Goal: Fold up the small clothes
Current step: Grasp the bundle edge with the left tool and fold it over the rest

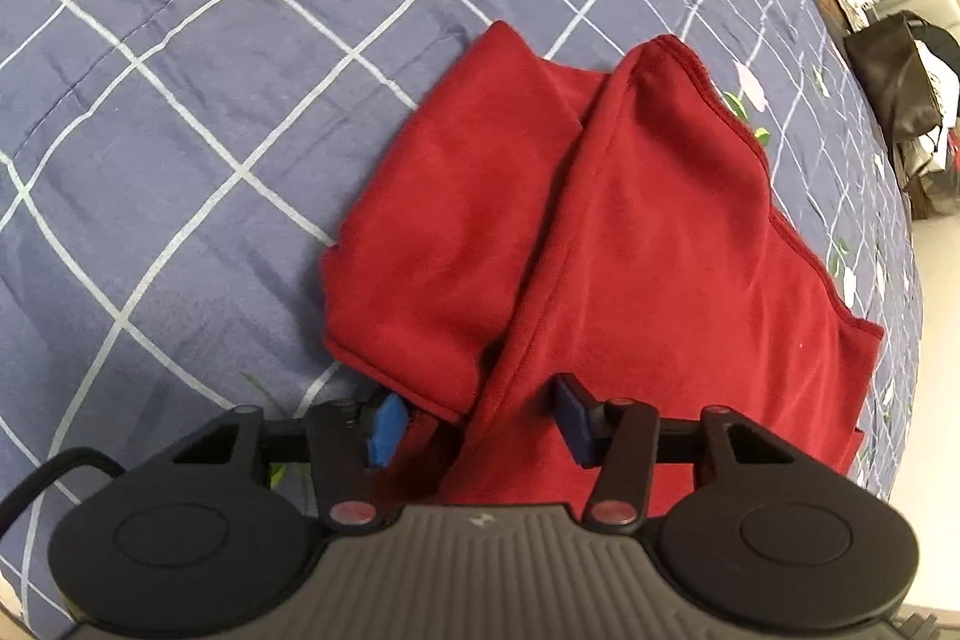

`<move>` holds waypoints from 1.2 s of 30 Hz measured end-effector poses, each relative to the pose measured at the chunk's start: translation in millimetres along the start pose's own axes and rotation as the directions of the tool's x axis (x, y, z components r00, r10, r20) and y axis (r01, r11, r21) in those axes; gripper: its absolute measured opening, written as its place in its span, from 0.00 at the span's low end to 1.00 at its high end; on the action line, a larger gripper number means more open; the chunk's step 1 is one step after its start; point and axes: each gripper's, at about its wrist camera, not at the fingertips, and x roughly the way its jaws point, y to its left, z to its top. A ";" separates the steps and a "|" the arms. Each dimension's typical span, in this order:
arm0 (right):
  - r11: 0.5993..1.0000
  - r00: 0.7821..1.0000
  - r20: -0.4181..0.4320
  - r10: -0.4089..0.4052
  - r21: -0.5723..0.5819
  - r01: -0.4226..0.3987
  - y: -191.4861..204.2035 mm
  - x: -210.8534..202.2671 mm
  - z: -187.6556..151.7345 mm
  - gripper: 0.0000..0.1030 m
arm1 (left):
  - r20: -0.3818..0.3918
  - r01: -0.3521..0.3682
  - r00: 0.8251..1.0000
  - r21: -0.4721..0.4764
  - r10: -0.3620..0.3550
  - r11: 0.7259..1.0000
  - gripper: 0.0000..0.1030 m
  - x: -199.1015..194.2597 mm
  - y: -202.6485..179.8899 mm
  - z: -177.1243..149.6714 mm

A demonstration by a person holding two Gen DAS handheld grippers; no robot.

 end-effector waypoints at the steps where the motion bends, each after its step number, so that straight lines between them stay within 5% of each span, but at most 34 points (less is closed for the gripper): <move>1: 1.000 1.000 -0.001 0.001 -0.001 -0.001 0.2 -0.5 0.2 1.00 | -0.002 -0.002 1.000 -0.006 0.002 1.000 0.54 0.8 0.1 0.4; 12: 1.000 1.000 0.002 0.015 -0.002 -0.015 -2.4 -0.4 -0.2 1.00 | 0.008 -0.033 0.999 -0.004 0.033 0.999 0.54 6.4 -9.6 1.3; 24: 0.997 0.998 -0.033 0.051 -0.059 -0.053 -4.2 0.8 -1.9 1.00 | 0.068 -0.056 0.996 0.027 0.054 0.998 0.18 -6.8 -21.8 -8.1; 36: 0.951 0.987 -0.114 0.116 -0.273 -0.143 -7.9 -9.2 -21.5 1.00 | 0.182 -0.119 0.978 0.109 0.098 0.987 0.13 -41.6 -82.2 -25.1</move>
